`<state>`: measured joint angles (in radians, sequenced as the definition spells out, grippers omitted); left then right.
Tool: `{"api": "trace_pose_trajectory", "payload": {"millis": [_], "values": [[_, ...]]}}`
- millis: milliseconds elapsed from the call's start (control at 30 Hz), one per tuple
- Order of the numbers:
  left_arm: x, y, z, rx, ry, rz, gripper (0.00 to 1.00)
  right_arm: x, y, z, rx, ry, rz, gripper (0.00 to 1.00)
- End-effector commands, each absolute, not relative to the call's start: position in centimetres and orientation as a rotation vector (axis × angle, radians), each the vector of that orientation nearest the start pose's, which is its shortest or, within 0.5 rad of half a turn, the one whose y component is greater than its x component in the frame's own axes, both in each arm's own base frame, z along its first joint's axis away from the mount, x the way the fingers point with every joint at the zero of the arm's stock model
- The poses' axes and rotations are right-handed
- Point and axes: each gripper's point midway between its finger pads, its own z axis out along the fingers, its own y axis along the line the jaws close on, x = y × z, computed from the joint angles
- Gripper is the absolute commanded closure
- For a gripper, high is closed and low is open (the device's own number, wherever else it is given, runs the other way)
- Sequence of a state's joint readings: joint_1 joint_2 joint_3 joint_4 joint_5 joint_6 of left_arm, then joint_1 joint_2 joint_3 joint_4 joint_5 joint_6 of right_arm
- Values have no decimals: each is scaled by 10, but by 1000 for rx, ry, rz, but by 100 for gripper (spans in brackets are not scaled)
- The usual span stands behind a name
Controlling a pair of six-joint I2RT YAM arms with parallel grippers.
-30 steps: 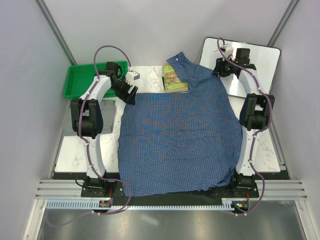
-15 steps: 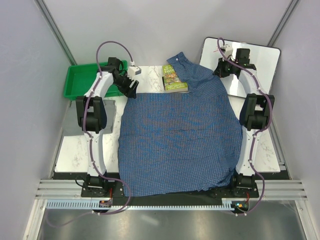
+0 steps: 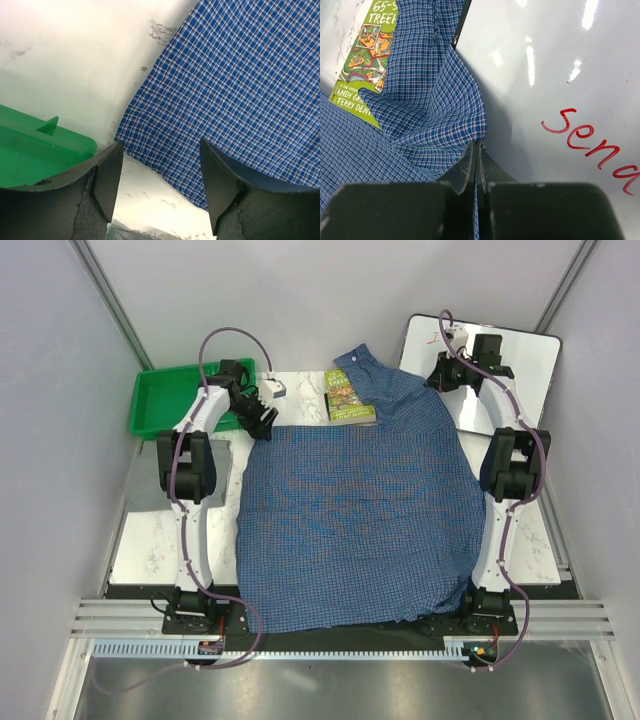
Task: Fold and stack the long sleeve shirts
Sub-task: Fold the shirt
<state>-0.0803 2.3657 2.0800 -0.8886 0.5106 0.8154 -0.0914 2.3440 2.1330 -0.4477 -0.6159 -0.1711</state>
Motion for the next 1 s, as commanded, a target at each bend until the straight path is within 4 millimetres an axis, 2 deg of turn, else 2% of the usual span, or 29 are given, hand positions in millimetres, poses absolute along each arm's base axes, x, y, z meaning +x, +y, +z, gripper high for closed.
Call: {"api": "trace_pose_trajectory", "payload": {"millis": [0,100,233,367,467,600,700,967], "values": [[539,-109,68,1334,2115,-371,32,614,45,209,-450,1957,513,100],[542,-116,65,1400,2082,-317,34,612,45,209,-446,1963,517,100],[554,-115,60,1439,2064,-199,41,611,45,209,-444,1964,517,100],[564,-114,59,1484,2014,-125,42,607,45,206,-445,1973,520,100],[565,-111,50,1528,2013,-89,42,606,46,207,-447,1972,523,100],[555,-106,34,1589,2026,-83,44,605,47,207,-449,1972,524,100],[548,-104,29,1620,2025,-89,53,603,46,208,-450,1972,526,100],[535,-114,19,1695,2017,-135,55,602,47,214,-450,1962,526,100]]}}
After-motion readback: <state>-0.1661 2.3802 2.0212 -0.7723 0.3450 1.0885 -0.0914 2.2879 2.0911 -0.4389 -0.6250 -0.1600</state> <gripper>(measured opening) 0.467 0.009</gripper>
